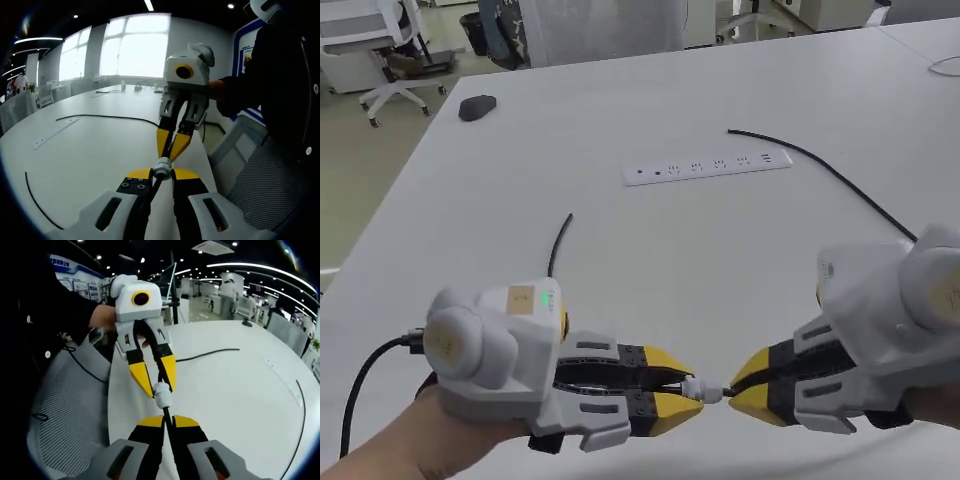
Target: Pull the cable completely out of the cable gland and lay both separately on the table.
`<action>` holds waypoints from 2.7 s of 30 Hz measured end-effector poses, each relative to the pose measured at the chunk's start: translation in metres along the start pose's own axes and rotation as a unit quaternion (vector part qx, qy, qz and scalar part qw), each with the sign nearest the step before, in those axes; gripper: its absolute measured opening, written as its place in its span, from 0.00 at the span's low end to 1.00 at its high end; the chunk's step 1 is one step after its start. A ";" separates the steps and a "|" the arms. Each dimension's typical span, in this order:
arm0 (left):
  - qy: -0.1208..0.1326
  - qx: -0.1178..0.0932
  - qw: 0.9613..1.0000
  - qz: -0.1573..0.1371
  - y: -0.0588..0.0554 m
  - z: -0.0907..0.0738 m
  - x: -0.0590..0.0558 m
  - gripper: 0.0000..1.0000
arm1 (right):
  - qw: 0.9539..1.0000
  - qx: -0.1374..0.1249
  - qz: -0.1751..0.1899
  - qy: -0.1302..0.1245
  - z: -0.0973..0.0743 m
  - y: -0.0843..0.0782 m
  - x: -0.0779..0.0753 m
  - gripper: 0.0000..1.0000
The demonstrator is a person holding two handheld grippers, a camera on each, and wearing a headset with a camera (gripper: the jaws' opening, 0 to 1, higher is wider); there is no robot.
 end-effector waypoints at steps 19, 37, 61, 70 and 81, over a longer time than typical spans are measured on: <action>0.026 -0.006 1.000 -0.006 -0.002 -0.013 0.012 0.15 | 0.992 0.019 0.050 -0.118 -0.041 -0.051 -0.036 0.00; 0.037 0.006 0.999 -0.008 -0.010 -0.020 0.015 0.15 | 0.974 0.048 0.128 -0.178 -0.066 -0.114 -0.069 0.00; 0.039 0.004 0.999 0.002 -0.007 -0.019 0.018 0.15 | 0.998 -0.038 0.011 -0.043 -0.011 0.018 -0.015 0.16; 0.040 -0.003 0.999 0.009 -0.002 -0.020 0.019 0.15 | 0.999 -0.011 -0.022 -0.028 0.015 0.018 -0.009 0.03; 0.045 -0.002 0.999 0.013 -0.004 -0.019 0.021 0.15 | 0.998 -0.002 -0.025 -0.065 0.003 0.007 -0.022 0.00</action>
Point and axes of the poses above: the centre of the closed fingertips' face, and the gripper's own axes: z roughly forward along the fingers, x roughly to its left, y roughly out of its top, the point moved 5 cm from there along -z, roughly backward along the fingers, and after that the axes turned 10 degrees about z, right-handed, at the moved point
